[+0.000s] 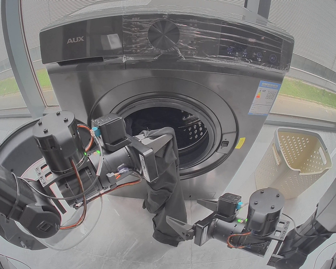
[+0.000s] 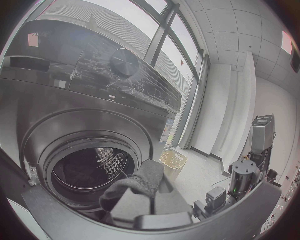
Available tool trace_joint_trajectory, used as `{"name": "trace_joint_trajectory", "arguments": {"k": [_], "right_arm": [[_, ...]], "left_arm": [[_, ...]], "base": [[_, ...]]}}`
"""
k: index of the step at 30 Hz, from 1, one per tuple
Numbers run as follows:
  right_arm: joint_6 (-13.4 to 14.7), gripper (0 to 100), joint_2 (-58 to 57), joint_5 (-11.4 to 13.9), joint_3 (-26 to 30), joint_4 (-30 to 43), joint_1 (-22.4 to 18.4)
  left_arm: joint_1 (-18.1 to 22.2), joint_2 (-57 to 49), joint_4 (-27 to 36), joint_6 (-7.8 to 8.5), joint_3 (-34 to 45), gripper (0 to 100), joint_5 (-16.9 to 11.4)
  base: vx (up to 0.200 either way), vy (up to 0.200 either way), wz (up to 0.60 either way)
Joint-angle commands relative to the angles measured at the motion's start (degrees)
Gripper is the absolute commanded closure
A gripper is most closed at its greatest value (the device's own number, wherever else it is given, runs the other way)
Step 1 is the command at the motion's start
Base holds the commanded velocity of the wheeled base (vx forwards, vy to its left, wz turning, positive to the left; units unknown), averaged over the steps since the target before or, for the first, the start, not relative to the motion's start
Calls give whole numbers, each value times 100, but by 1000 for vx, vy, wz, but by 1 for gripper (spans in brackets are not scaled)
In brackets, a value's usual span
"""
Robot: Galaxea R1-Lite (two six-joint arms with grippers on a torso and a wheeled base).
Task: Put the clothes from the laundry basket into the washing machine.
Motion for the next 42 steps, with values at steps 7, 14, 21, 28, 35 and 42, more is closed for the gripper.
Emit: {"name": "trace_joint_trajectory", "arguments": {"k": [7, 14, 21, 28, 35, 42], "right_arm": [[100, 0, 932, 62, -356, -248, 311], [171, 0, 1442, 44, -865, -256, 267], [259, 0, 1846, 36, -1366, -212, 170], [259, 0, 2216, 36, -1797, -239, -6], [259, 0, 2444, 27, -2210, -239, -111], [267, 0, 2708, -26, -2562, -265, -182]], "left_arm": [[2, 142, -17, 1, -127, 100, 16], [2, 142, -17, 10, -119, 100, 25], [-7, 133, -17, 10, -83, 100, 148], [-7, 107, -17, 10, -101, 100, 175], [-7, 80, -26, 1, -57, 100, 166], [-16, 72, -26, -8, -48, 100, 175]], "base": [[0, 0, 0], [0, 0, 0], [0, 0, 0], [0, 0, 0], [0, 0, 0], [0, 0, 0]]}}
